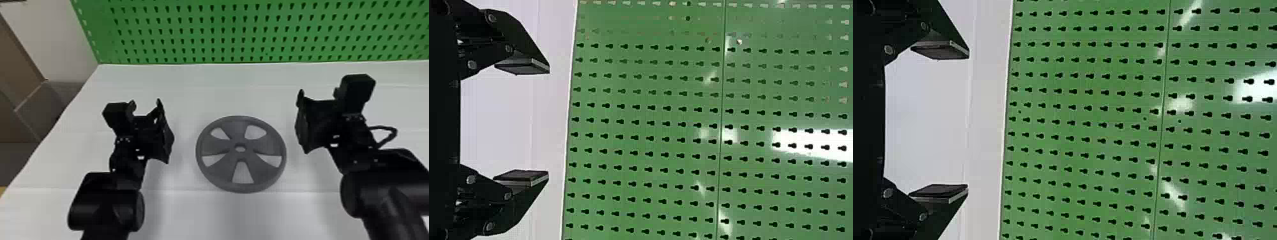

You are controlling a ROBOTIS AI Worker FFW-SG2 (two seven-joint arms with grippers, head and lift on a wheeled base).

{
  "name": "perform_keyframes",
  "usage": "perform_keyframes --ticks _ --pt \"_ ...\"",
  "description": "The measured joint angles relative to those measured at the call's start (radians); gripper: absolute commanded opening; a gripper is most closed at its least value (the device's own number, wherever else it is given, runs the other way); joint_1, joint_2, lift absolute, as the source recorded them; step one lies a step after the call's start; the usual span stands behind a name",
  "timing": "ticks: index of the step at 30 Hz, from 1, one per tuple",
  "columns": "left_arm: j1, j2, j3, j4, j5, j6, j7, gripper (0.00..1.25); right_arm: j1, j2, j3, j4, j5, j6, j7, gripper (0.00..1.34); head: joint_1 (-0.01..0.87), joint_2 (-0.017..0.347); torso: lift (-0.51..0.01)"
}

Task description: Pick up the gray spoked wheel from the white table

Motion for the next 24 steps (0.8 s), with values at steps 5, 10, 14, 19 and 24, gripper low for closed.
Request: perform_keyframes --ticks 5,10,14,19,24 --pt "0.001 0.000 0.000 0.000 0.001 0.000 0.000 0.75 -0.014 0.023 -0.013 -0.005 0.029 0.011 0.000 1.01 0.779 0.101 -0.072" --pt "0.003 0.000 0.002 0.000 0.001 0.001 0.000 0.75 -0.053 0.030 -0.022 -0.044 0.060 0.136 0.040 1.01 0.779 0.101 -0.072" --pt "0.003 0.000 0.002 0.000 0.001 0.002 0.000 0.75 -0.088 -0.012 -0.005 -0.050 -0.006 0.179 0.056 1.01 0.779 0.101 -0.072" --pt "0.004 0.000 0.003 0.000 0.001 0.002 0.000 0.75 -0.148 -0.045 0.021 -0.051 -0.073 0.309 0.055 1.01 0.779 0.101 -0.072" --pt "0.004 0.000 0.003 0.000 0.001 0.003 0.000 0.75 -0.213 -0.010 0.007 -0.058 -0.031 0.466 0.055 1.01 0.779 0.101 -0.072"
